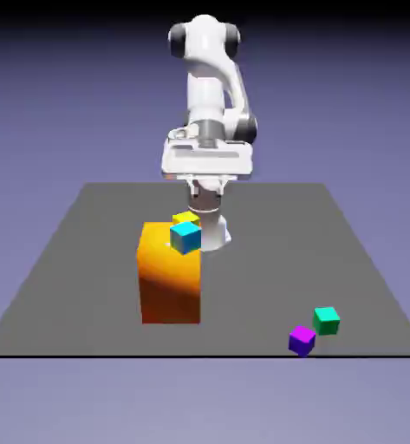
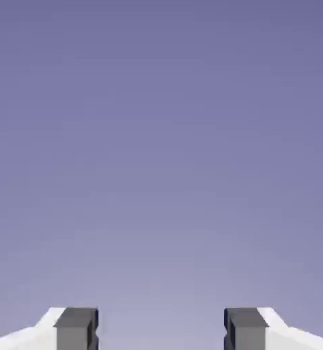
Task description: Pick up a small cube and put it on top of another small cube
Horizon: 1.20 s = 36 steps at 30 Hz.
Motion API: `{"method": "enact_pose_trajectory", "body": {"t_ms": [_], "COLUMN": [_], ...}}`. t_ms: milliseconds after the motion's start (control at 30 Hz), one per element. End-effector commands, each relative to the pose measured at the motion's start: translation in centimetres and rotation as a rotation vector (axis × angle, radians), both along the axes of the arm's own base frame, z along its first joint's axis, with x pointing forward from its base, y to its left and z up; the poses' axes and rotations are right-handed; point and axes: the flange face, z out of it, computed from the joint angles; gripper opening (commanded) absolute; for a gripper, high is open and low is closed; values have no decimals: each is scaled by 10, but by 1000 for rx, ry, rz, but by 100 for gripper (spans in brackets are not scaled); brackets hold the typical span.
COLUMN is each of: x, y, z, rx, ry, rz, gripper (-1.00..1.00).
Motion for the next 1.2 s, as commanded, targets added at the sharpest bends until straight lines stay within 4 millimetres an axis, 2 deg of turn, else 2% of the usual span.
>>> {"method": "enact_pose_trajectory", "body": {"t_ms": [0,233,433,633,867,900,1067,1100,1133,1167], "x": [8,53,76,83,74,74,92,92,92,89], "y": [10,81,144,204,266,266,252,252,252,255], "z": [-6,-58,-117,-187,-277,-277,-342,-342,-342,-328], "rx": [-51,-405,-712,-1027,-1409,-1409,-1408,-1408,-1408,-1408], "ry": [26,190,305,405,511,511,511,511,511,511], "rz": [66,543,969,1404,1914,1914,1914,1914,1914,1912], "gripper": [0,0,0,0,0,0,0,-100,-100,-100]}}
